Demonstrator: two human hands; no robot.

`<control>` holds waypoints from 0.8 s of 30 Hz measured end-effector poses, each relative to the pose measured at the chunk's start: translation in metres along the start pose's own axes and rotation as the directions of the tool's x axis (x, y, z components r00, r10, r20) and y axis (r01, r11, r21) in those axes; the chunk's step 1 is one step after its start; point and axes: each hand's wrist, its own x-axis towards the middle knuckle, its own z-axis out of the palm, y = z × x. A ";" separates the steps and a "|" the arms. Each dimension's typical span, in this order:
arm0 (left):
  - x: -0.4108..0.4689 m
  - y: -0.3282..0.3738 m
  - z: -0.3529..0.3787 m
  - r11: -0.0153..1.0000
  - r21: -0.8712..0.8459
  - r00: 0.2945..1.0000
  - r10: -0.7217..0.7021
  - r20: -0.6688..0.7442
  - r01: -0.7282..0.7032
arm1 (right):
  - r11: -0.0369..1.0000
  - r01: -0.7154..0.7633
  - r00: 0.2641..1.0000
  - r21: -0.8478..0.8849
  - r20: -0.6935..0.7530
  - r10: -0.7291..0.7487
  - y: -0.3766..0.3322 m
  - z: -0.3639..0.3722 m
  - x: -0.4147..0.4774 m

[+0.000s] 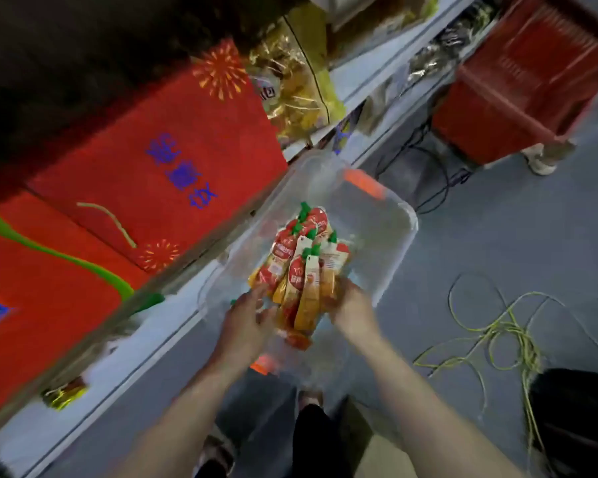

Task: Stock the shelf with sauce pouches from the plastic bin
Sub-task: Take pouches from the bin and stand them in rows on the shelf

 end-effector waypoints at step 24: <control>0.144 -0.043 0.107 0.955 0.278 0.951 -0.016 -0.309 0.107 | 0.801 -0.120 0.992 0.586 0.032 0.125 0.030 -0.020 0.150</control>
